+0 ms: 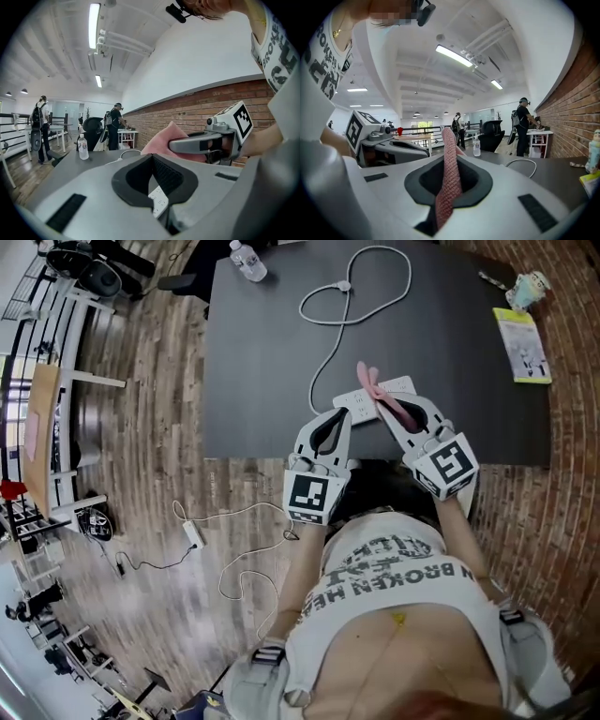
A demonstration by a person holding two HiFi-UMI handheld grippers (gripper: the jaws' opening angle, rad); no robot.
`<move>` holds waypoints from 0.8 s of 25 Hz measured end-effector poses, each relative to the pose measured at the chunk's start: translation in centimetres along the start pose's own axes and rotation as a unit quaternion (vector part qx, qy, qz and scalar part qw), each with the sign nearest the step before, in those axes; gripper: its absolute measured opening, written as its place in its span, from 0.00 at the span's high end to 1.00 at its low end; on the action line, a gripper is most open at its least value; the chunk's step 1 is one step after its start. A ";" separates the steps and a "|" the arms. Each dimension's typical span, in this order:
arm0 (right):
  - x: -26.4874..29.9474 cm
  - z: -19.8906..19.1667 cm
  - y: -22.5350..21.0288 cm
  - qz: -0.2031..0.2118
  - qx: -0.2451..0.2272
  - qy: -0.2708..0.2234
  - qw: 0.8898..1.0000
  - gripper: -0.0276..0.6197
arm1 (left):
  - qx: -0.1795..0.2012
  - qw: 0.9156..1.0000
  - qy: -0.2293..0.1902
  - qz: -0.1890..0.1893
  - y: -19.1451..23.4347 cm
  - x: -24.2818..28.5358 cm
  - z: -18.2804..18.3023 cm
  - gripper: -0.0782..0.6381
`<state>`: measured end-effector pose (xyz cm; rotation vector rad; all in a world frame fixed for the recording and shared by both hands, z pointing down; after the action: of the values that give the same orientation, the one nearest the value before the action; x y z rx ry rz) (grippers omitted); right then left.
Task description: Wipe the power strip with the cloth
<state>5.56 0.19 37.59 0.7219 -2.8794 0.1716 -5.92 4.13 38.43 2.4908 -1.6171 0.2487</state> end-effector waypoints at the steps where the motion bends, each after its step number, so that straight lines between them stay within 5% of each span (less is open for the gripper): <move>1: 0.3 0.2 -0.2 0.010 -0.001 0.001 1.000 0.93 | -0.002 1.000 0.000 0.006 0.1 0.2 0.1 0.88; 10: 1.7 -1.7 -1.2 0.064 0.000 0.021 0.998 0.93 | 0.003 0.999 0.019 0.039 0.6 1.1 -1.6 0.88; 20: 5.0 -5.1 -1.4 0.056 0.001 0.076 0.996 0.93 | -0.015 0.996 0.085 0.007 3.2 2.9 -6.5 0.87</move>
<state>2.58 -2.60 43.59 0.5236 -2.7738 0.2328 -8.06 1.75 45.53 2.3642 -1.5596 0.4227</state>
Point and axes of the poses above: the fingertips, and each gripper's own axes: x forward along the fingers, y to its left, z out of its top, the point moved 5 cm from there along -x, backward along the fingers, and after that the axes turned 4 degrees about z, right-handed, at the moved point
